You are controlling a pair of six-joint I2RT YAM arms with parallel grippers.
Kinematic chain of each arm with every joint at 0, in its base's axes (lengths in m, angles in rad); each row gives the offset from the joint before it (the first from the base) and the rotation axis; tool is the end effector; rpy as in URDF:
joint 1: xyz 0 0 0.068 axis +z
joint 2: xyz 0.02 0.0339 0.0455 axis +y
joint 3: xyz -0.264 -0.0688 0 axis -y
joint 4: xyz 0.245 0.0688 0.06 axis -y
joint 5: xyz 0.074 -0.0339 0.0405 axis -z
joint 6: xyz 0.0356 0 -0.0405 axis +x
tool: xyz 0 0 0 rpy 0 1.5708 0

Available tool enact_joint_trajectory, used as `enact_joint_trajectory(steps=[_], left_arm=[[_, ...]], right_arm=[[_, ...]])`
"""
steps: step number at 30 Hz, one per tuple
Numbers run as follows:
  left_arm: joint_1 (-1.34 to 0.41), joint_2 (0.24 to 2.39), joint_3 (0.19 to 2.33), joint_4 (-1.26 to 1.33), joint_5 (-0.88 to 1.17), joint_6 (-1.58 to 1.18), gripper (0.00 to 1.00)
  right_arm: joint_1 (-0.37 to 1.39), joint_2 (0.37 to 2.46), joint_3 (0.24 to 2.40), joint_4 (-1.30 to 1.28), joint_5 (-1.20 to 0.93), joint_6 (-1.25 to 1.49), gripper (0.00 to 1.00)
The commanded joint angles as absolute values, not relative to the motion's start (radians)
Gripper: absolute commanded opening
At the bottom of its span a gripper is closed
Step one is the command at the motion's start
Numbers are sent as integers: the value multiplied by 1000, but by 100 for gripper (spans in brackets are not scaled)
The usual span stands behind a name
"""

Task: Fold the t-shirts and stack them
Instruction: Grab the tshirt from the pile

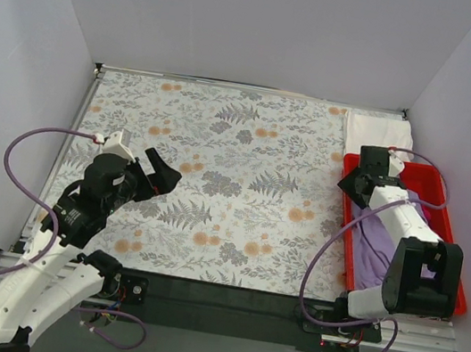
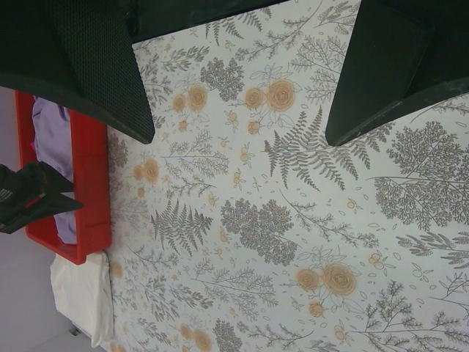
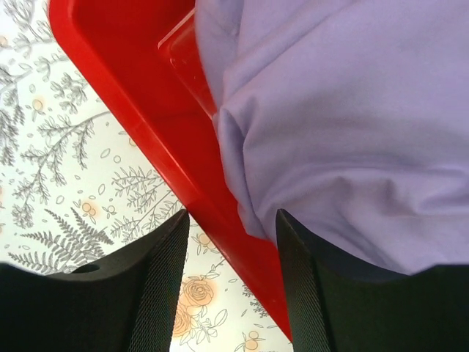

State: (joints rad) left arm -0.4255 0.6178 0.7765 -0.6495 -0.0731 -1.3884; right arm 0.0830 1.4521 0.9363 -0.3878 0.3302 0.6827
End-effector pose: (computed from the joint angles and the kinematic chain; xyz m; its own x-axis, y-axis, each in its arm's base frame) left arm 0.1230 -0.0529 0.3128 -0.4250 -0.8842 -0.1938 -0.3582 0.3609 -0.8611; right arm 0.2980 0.0132 0.2224 -0.5307 0.5547 -0.6408 0.5882 0.7854 0.1928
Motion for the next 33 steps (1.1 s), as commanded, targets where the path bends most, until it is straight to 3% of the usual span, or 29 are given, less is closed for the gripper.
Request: enact_joint_trajectory(steps=[1, 6, 20, 23, 24, 25, 33], left_arm=[[-428, 626, 779, -626, -101, -1396, 98], [-428, 644, 767, -598, -91, -1397, 98], [-428, 658, 776, -606, -101, -1364, 98], [-428, 657, 779, -614, -104, -1364, 98], [-429, 654, 781, -614, -106, -1364, 98], [-430, 652, 784, -615, -109, -1362, 98], [-428, 687, 813, -611, -115, -1347, 98]], right_arm=[[52, 1369, 972, -351, 399, 660, 49], [48, 1321, 980, -356, 472, 650, 51], [23, 1546, 996, -357, 405, 637, 50], [21, 1555, 988, -357, 391, 627, 30], [21, 1536, 986, -362, 388, 614, 11], [23, 1523, 985, -367, 391, 604, 3], [26, 1373, 1176, -544, 325, 422, 1]])
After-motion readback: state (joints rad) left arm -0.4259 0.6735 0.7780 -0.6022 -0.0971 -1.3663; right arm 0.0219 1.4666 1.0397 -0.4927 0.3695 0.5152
